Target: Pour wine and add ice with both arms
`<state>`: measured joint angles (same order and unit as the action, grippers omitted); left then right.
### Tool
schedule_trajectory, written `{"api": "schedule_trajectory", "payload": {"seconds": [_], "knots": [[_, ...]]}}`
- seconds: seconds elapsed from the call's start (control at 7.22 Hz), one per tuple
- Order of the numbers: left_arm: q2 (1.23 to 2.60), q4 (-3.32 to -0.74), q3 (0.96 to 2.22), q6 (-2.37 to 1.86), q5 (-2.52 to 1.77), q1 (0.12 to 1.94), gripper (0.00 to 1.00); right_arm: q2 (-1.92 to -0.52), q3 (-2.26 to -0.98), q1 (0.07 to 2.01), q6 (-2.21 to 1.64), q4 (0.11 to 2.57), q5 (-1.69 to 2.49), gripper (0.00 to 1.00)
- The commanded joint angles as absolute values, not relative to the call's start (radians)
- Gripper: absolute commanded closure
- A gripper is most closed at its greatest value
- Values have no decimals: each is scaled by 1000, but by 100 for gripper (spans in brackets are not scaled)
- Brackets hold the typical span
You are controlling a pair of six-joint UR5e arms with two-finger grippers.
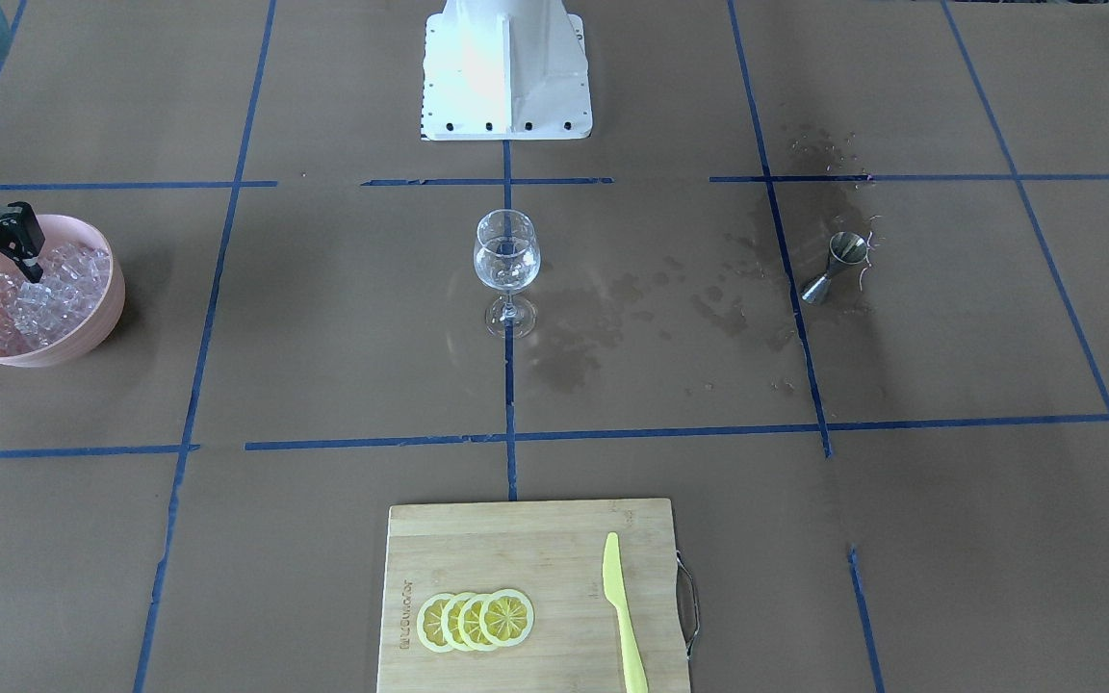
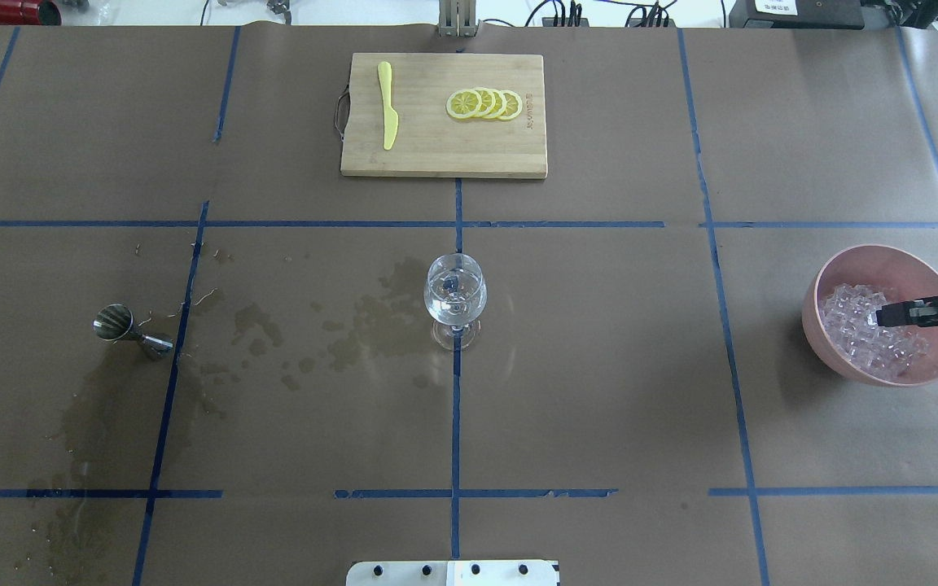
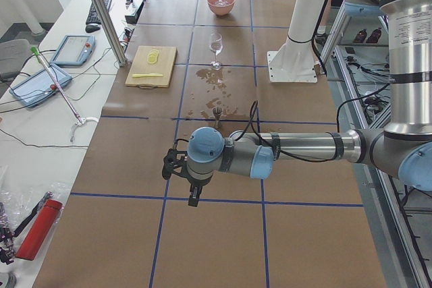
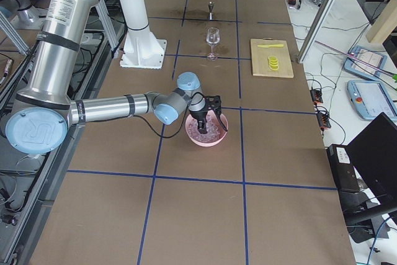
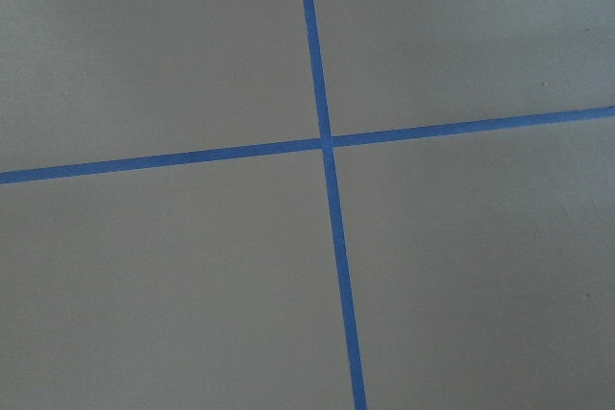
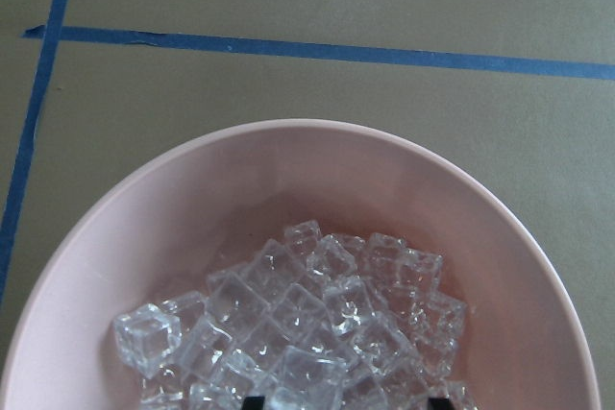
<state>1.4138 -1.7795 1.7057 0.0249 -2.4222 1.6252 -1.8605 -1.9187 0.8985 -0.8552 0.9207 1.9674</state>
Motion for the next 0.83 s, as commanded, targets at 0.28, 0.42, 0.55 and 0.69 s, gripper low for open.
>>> {"api": "schedule_trajectory", "payload": {"seconds": [0.28,0.42,0.55,0.69], "knots": [[1413,-1801,1703,25,-2422,1626,0,-1806,-1868,884,-868,917,1962,43],[1413,-1801,1703,23,-2421,1625,0,-1805,-1868,884,-868,917,1960,50],[1413,-1801,1703,23,-2422,1624,0,-1812,-1868,884,-867,917,1962,56],[1413,-1801,1703,23,-2422,1624,0,-1813,-1870,881,-865,919,1965,72]]}}
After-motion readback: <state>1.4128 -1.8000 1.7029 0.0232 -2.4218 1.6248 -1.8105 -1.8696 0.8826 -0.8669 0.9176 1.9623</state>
